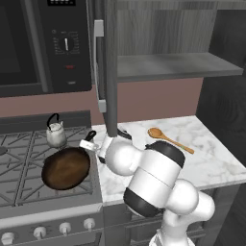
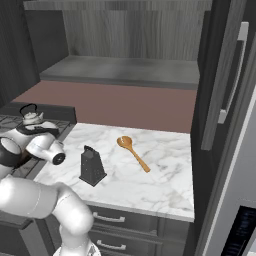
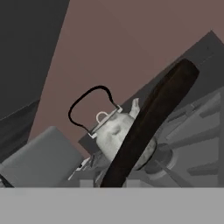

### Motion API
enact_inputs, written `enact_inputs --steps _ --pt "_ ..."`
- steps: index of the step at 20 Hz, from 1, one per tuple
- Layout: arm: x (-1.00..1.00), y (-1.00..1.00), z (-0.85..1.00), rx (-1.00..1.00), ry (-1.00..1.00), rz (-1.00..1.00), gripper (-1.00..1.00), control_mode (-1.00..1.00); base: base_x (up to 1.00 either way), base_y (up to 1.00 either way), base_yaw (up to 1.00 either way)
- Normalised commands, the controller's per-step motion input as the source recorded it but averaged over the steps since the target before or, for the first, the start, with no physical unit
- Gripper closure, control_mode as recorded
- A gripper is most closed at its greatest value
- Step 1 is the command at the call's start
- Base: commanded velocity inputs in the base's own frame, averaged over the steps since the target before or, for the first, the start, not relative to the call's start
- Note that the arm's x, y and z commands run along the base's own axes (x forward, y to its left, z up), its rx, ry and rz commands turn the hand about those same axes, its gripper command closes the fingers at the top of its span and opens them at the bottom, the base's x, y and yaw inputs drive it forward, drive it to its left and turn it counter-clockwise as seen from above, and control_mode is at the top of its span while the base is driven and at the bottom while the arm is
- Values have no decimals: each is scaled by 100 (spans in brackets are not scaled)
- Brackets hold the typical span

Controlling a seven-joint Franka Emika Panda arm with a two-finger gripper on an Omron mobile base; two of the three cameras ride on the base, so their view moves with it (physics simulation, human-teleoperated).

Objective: Pick the pan from the cabinet and place it on the stove. Then turn on the stove burner for the pan.

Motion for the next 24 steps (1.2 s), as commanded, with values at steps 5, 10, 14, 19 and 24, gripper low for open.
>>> enact_inputs --steps 5,10,14,19,24 --pt "-20 49 -44 5 -13 0 100 -100 0 0 0" --pt "-31 57 -38 1 -8 0 100 -100 0 0 0" --pt "-20 27 -8 0 0 -1 -100 -100 0 0 0" --pt "-15 0 0 0 -1 -4 -100 -100 0 0 0" --pt "-16 0 0 0 0 -3 -100 -100 0 0 0"
